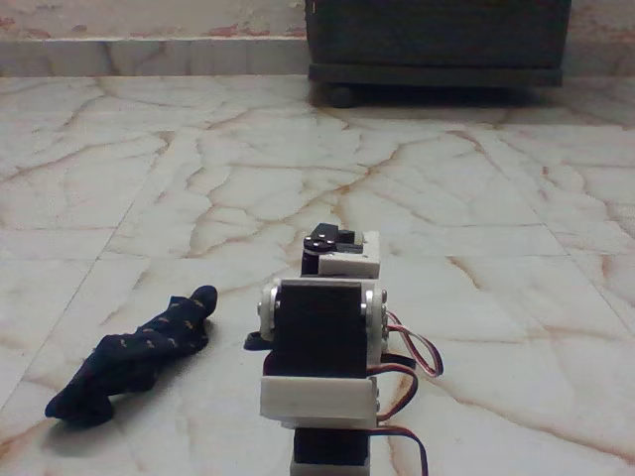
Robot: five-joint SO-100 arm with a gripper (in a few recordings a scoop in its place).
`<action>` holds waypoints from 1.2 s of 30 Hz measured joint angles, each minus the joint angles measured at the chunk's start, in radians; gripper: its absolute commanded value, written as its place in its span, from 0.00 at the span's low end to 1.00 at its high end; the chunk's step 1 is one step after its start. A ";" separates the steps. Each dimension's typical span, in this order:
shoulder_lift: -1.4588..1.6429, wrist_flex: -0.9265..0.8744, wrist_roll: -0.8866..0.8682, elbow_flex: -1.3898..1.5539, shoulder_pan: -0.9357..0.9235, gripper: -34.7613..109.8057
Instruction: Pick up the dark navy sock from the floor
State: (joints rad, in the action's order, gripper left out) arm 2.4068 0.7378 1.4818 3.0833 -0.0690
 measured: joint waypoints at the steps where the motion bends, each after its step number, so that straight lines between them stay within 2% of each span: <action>1: 0.000 -0.028 0.014 0.000 -0.003 0.24; 17: 0.000 -0.051 0.032 0.000 -0.017 0.24; 26: 0.000 -0.051 -0.192 0.000 0.026 0.24; 29: -0.078 -0.167 -0.256 -0.150 0.048 0.24; 31: -0.101 -0.170 -0.262 -0.163 0.048 0.24; 36: -0.337 -0.290 -0.360 -0.410 0.081 0.24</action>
State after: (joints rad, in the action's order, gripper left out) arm 2.0693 0.4479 1.1213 2.6737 0.0123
